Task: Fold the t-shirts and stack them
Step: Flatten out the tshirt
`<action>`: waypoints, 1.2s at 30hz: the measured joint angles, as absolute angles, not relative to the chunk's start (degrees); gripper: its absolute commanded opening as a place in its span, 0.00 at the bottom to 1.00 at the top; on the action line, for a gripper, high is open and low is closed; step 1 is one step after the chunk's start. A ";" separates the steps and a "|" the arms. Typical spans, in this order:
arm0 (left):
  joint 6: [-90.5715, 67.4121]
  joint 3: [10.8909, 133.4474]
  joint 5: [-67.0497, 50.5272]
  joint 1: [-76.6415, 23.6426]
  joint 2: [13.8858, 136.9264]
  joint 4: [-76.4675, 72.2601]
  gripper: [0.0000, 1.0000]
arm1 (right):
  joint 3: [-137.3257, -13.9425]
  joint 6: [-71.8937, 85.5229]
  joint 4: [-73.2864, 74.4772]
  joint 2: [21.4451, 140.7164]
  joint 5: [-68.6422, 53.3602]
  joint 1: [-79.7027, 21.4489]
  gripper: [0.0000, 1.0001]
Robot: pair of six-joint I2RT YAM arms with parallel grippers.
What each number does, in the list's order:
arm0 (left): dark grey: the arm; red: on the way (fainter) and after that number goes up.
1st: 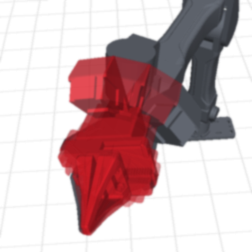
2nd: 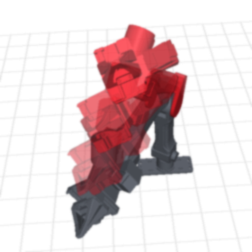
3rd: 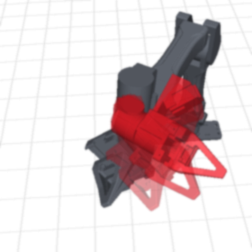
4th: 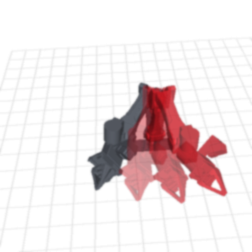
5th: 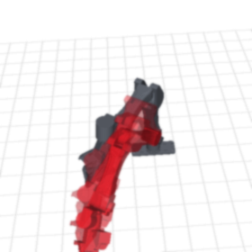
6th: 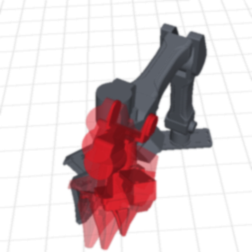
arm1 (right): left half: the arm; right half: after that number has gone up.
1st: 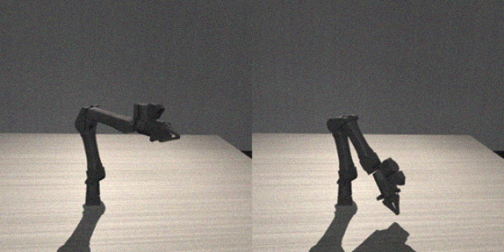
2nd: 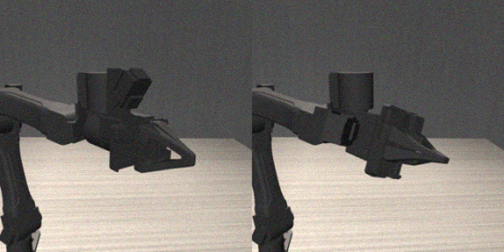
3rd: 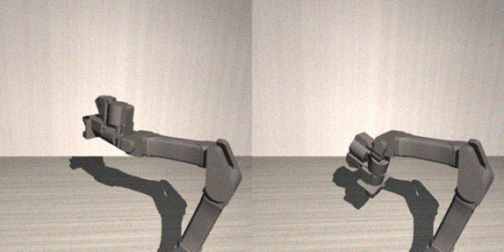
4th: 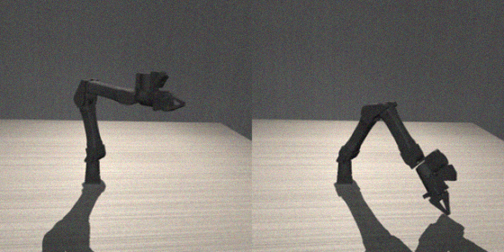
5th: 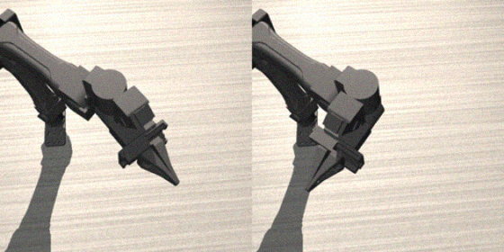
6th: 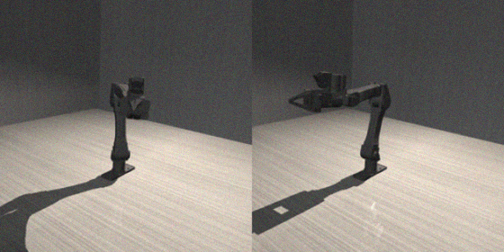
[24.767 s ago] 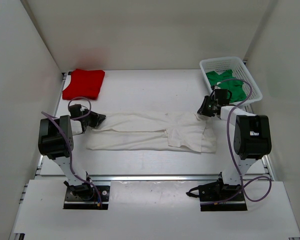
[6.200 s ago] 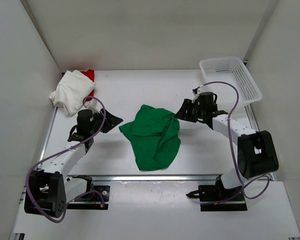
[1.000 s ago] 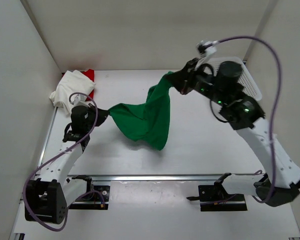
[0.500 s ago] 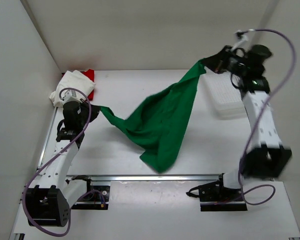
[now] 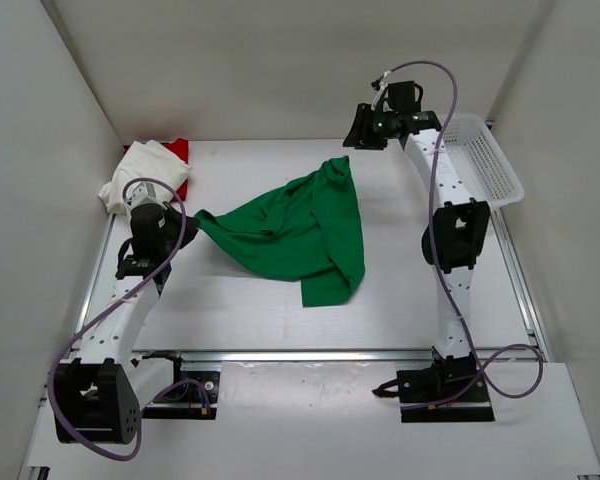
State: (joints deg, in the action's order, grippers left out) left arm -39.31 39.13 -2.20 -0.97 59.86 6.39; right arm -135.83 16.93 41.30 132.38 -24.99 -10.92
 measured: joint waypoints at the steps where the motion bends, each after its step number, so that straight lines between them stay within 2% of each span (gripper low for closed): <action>1: -39.51 38.63 -2.55 -1.06 60.05 5.89 0.00 | -134.96 15.77 43.11 129.88 -22.26 -11.33 0.34; 3: -39.99 37.50 -3.20 -1.28 60.49 5.08 0.00 | -125.32 13.72 42.57 120.09 -16.32 -13.50 0.27; 5: -40.36 36.82 -3.86 -1.63 60.95 4.80 0.00 | -106.26 13.32 34.96 106.13 -11.55 -18.04 0.23; 8: -40.51 36.71 -4.08 -2.55 61.06 4.56 0.00 | -75.40 16.27 25.52 83.55 -11.22 -28.32 0.23; 10: -40.53 36.71 -4.16 -3.09 61.01 4.14 0.00 | -58.06 19.51 19.18 72.16 -11.88 -32.49 0.30; 11: -40.56 36.73 -4.38 -3.27 61.04 4.08 0.00 | -51.27 21.32 17.15 68.60 -11.42 -32.93 0.36; 13: -40.62 36.71 -4.75 -3.57 61.04 3.95 0.00 | -41.50 24.58 15.05 65.17 -9.85 -32.84 0.46; 15: -40.77 36.71 -4.95 -3.88 61.04 3.84 0.00 | -34.02 27.51 12.80 65.06 -9.37 -32.18 0.50; 17: -40.95 36.67 -4.97 -4.21 60.99 3.79 0.00 | -28.75 29.80 11.51 65.06 -9.41 -31.79 0.56; 22: -40.99 35.48 -5.17 -4.69 60.75 3.29 0.00 | -24.97 33.08 4.73 67.88 -10.41 -31.31 0.54; 24: -40.99 35.14 -5.21 -4.80 60.64 3.40 0.00 | -24.97 33.71 0.93 70.08 -10.98 -31.03 0.43; 27: -40.99 35.07 -5.19 -5.02 60.62 3.33 0.00 | -24.97 34.00 -1.72 72.23 -10.96 -29.85 0.04; 28: -40.99 35.07 -5.21 -4.99 60.62 3.33 0.00 | -24.97 33.89 -1.93 72.64 -10.98 -28.91 0.00; 32: -40.97 35.03 -5.23 -4.99 60.62 3.29 0.00 | -24.93 32.88 -0.95 71.26 -11.07 -20.56 0.00; 34: -41.06 34.94 -5.45 -4.99 60.73 2.98 0.00 | -24.58 32.14 -0.30 68.58 -11.57 -14.68 0.20; 35: -41.23 34.89 -5.61 -4.95 60.82 2.83 0.00 | -24.40 31.68 -0.05 66.96 -11.75 -12.21 0.36; 36: -41.41 34.85 -5.80 -4.93 60.99 2.59 0.00 | -24.32 31.66 0.03 65.60 -11.75 -10.24 0.44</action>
State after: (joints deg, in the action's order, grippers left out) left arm -41.41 34.85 -5.80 -4.93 60.99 2.59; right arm -24.32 31.66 0.03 65.60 -11.75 -10.24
